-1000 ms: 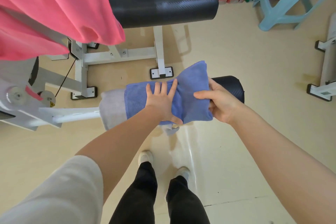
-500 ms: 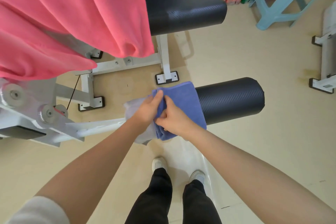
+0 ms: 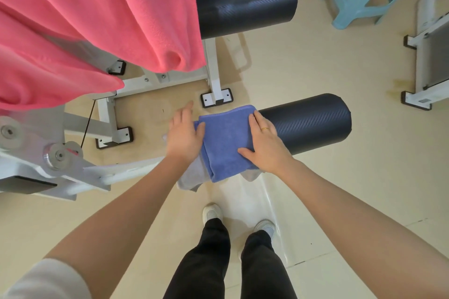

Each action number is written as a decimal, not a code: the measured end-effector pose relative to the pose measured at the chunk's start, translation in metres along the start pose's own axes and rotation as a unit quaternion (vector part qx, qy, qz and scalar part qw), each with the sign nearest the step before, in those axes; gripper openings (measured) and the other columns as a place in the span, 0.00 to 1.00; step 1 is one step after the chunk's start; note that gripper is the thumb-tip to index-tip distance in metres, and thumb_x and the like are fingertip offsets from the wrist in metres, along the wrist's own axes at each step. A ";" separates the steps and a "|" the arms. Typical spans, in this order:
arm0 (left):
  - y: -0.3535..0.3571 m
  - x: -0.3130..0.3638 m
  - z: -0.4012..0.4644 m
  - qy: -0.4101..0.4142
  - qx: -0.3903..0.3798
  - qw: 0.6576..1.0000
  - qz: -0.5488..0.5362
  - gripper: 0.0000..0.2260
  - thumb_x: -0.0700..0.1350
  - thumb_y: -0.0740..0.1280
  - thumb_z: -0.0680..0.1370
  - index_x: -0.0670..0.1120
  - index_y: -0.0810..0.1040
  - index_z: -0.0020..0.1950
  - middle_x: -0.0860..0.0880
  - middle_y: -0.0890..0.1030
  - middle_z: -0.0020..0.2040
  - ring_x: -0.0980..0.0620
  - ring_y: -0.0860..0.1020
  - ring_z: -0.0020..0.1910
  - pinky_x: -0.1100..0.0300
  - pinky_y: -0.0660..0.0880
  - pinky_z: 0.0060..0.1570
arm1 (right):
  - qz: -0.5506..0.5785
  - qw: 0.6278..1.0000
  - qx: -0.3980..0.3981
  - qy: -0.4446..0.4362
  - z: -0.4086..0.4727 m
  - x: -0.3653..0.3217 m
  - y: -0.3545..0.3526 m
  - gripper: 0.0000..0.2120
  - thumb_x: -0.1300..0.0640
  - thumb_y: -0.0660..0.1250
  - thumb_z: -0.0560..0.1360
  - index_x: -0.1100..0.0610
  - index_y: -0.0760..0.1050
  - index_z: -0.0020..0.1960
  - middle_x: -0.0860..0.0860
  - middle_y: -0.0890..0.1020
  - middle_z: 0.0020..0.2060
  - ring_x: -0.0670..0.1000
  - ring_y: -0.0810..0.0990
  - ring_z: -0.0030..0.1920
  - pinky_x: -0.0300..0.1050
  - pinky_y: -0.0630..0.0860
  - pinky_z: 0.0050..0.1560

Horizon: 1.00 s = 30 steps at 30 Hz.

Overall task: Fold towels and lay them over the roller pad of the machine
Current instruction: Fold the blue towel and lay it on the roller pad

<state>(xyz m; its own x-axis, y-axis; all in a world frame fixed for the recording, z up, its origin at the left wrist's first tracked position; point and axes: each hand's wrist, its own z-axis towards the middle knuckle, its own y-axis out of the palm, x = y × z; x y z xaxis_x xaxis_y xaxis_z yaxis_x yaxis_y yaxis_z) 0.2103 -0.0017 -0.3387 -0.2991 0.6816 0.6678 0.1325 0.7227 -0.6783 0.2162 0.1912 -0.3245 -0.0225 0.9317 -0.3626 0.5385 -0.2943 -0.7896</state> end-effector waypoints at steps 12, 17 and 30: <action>0.026 -0.021 -0.028 0.183 -0.117 0.905 0.367 0.60 0.68 0.71 0.61 0.40 0.40 0.76 0.43 0.43 0.77 0.43 0.46 0.77 0.50 0.43 0.73 | 0.280 0.950 0.104 0.089 -0.002 0.002 -0.010 0.34 0.58 0.65 0.76 0.59 0.51 0.75 0.53 0.74 0.61 0.50 0.74 0.57 0.39 0.67 0.55; 0.022 -0.017 -0.034 0.022 -0.171 0.941 0.293 0.60 0.61 0.74 0.63 0.42 0.33 0.74 0.43 0.40 0.77 0.46 0.40 0.77 0.51 0.42 0.74 | 0.419 0.893 0.039 0.161 -0.004 0.004 -0.025 0.15 0.58 0.69 0.71 0.62 0.75 0.55 0.55 0.81 0.47 0.56 0.81 0.51 0.50 0.76 0.50; 0.054 0.152 0.002 -0.101 -0.239 0.934 -0.247 0.25 0.55 0.61 0.78 0.47 0.63 0.72 0.48 0.73 0.69 0.52 0.74 0.64 0.62 0.69 0.56 | 0.634 0.769 -0.016 0.076 -0.042 0.096 -0.119 0.19 0.60 0.59 0.60 0.55 0.76 0.50 0.52 0.79 0.42 0.54 0.78 0.43 0.44 0.73 0.41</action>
<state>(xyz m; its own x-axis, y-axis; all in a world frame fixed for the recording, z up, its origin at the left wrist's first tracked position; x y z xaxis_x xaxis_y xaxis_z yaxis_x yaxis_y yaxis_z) 0.1699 0.1409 -0.2746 -0.6013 0.2507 0.7587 0.3228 0.9448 -0.0564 0.1857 0.3250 -0.2447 0.6364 -0.0863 -0.7665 0.0664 -0.9839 0.1658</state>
